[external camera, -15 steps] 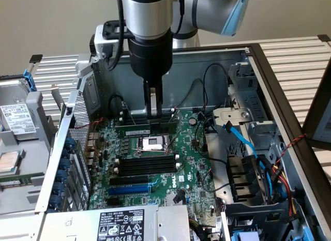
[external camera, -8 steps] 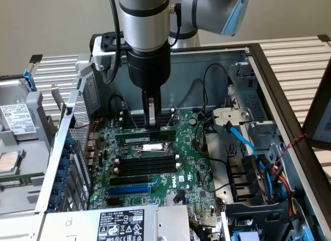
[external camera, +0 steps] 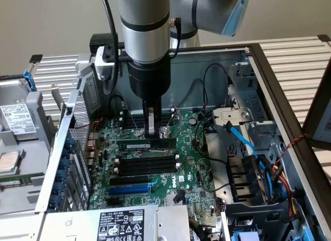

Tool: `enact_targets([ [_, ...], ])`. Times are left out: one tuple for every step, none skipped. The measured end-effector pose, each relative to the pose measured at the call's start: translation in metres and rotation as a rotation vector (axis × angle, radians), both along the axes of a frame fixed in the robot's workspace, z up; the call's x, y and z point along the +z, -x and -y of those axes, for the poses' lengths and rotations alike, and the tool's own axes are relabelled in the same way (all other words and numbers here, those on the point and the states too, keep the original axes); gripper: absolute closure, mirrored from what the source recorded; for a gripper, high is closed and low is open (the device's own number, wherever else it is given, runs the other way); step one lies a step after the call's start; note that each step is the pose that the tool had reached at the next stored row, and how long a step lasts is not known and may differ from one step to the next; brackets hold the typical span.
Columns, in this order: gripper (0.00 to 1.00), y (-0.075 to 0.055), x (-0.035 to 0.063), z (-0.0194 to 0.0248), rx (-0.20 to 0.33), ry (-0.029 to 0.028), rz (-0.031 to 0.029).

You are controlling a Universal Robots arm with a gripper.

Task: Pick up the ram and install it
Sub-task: 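Insert the ram into the slot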

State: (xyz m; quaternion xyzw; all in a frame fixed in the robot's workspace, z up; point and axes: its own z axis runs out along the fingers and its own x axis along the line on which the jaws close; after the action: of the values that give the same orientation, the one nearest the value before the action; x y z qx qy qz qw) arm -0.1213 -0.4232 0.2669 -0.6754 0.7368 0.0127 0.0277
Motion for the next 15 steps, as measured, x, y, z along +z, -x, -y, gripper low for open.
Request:
enact_targets([
  [0.87, 0.000, -0.0019, 0.0001, -0.008, 0.0000, 0.0000],
  [0.87, 0.000, -0.0038, 0.0003, -0.015, 0.0000, 0.0000],
  [0.87, 0.000, -0.0056, 0.0004, -0.021, 0.0001, -0.0001],
  [0.87, 0.000, -0.0074, 0.0005, -0.024, 0.0000, 0.0001],
  [0.87, 0.000, -0.0091, 0.0006, -0.025, 0.0001, 0.0006],
  [0.87, 0.001, -0.0109, 0.0006, -0.026, 0.0000, 0.0012],
  [0.87, 0.001, -0.0127, 0.0007, -0.026, 0.0000, 0.0016],
  [0.87, 0.002, -0.0146, 0.0007, -0.026, 0.0000, 0.0020],
  [0.87, 0.002, -0.0164, 0.0006, -0.026, 0.0000, 0.0022],
  [0.87, 0.002, -0.0182, 0.0007, -0.026, 0.0001, 0.0025],
  [0.87, 0.003, -0.0201, 0.0006, -0.026, 0.0000, 0.0031],
  [0.87, 0.003, -0.0219, 0.0007, -0.026, 0.0000, 0.0038],
  [0.87, 0.003, -0.0235, 0.0007, -0.026, -0.0001, 0.0048],
  [0.87, 0.004, -0.0246, 0.0007, -0.025, 0.0000, 0.0070],
  [0.87, 0.004, -0.0252, 0.0007, -0.025, 0.0001, 0.0089],
])
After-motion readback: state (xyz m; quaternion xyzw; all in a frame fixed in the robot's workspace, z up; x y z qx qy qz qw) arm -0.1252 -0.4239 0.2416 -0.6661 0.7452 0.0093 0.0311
